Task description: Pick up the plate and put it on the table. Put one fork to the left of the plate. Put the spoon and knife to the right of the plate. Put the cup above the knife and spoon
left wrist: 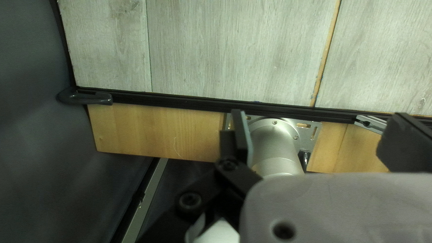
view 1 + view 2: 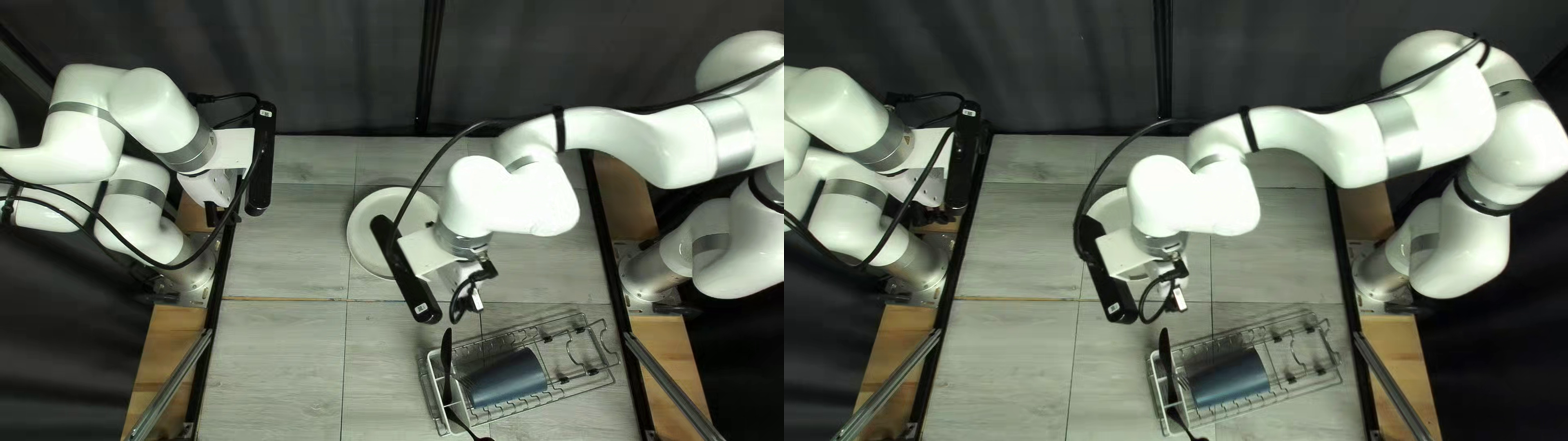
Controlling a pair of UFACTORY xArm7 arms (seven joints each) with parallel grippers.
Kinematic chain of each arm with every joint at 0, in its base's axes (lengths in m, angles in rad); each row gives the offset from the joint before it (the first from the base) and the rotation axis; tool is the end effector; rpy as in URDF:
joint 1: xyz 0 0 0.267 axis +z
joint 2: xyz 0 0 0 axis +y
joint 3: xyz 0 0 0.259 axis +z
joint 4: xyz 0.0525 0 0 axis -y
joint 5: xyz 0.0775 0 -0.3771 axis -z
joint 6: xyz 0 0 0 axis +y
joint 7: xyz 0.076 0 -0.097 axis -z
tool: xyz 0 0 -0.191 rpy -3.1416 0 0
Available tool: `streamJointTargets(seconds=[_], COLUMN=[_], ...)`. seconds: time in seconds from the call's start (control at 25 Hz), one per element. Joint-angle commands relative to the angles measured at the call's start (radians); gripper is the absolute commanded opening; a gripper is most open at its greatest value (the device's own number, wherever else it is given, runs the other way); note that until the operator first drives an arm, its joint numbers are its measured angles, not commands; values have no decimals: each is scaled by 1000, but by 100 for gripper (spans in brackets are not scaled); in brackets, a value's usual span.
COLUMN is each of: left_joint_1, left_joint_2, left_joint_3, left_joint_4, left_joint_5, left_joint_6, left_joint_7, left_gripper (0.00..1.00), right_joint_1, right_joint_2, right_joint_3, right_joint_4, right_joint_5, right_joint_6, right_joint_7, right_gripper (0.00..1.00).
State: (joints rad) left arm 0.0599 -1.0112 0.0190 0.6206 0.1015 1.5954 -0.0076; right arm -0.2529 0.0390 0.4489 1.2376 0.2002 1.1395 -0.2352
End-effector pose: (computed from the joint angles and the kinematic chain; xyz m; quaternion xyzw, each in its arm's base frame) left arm 0.2637 0.0479 0.2653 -0.9981 -0.0411 -0.0168 0.0432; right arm 0.5175 0.1506 0.1829 -0.9791 -0.1742 -0.0330 0.0998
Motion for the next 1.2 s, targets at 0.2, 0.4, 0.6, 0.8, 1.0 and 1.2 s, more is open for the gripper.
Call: streamJointTargets(seconds=[0.2,0.4,0.6,0.8,1.0,1.2], left_joint_1=[0,0,0,0,0,0], left_joint_2=[0,0,0,0,0,0], left_joint_3=[0,0,0,0,0,0], left_joint_4=[0,0,0,0,0,0], left_joint_5=[0,0,0,0,0,0], left_joint_6=[0,0,0,0,0,0], left_joint_7=[0,0,0,0,0,0], left_gripper=[100,100,100,100,100,100], right_joint_1=[49,65,61,44,47,61], right_joint_2=[33,76,117,123,94,114], right_joint_3=[43,56,52,40,43,46], right_joint_4=[0,33,91,83,16,-17], right_joint_5=[38,9,-31,-2,24,35], right_joint_6=[-65,-51,6,2,-53,-123], right_joint_7=[93,59,-9,-3,37,95], right_gripper=[100,100,100,100,100,100])
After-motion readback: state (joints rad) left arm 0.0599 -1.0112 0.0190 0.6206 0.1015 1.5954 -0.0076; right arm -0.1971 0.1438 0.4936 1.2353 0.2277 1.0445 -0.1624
